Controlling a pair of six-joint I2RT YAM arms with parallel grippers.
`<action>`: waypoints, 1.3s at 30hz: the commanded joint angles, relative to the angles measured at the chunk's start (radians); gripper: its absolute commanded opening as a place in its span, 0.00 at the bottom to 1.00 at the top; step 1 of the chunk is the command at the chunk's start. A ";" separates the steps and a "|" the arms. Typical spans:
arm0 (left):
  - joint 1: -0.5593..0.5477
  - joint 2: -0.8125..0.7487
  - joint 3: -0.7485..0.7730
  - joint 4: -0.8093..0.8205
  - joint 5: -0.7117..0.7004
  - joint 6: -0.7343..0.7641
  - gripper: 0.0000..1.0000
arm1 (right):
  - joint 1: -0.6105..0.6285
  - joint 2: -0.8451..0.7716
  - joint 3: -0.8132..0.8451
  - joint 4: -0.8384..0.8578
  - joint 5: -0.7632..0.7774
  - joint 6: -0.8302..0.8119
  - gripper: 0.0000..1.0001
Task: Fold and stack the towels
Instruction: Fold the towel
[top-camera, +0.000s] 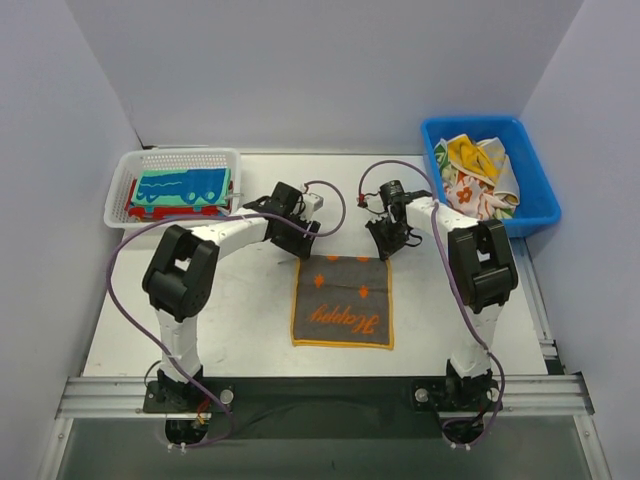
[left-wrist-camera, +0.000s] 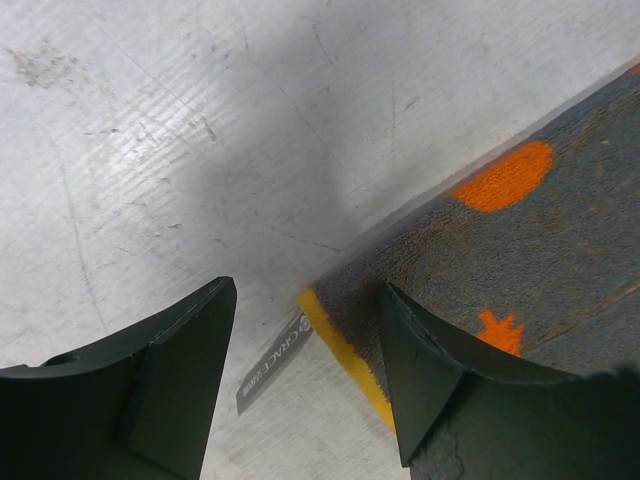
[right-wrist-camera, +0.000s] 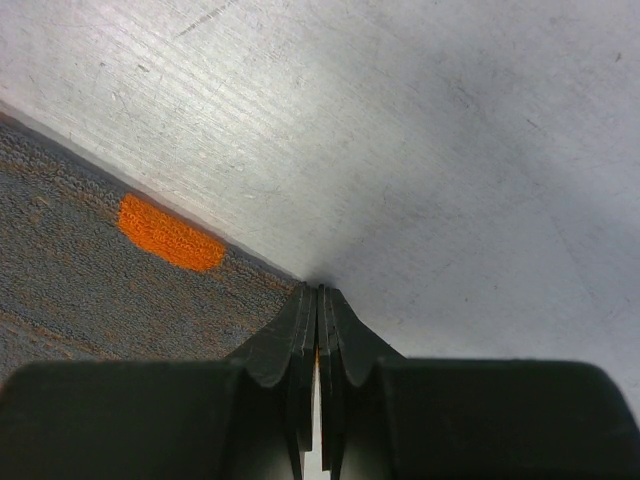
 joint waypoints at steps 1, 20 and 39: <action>-0.025 0.028 0.040 -0.009 -0.042 0.055 0.69 | 0.007 0.000 -0.034 -0.071 0.017 -0.021 0.00; -0.031 0.136 0.029 -0.070 -0.142 0.050 0.38 | 0.018 -0.017 -0.046 -0.071 0.050 -0.043 0.00; -0.008 0.112 0.095 -0.099 -0.123 0.032 0.00 | 0.025 -0.046 0.003 -0.057 0.066 -0.047 0.00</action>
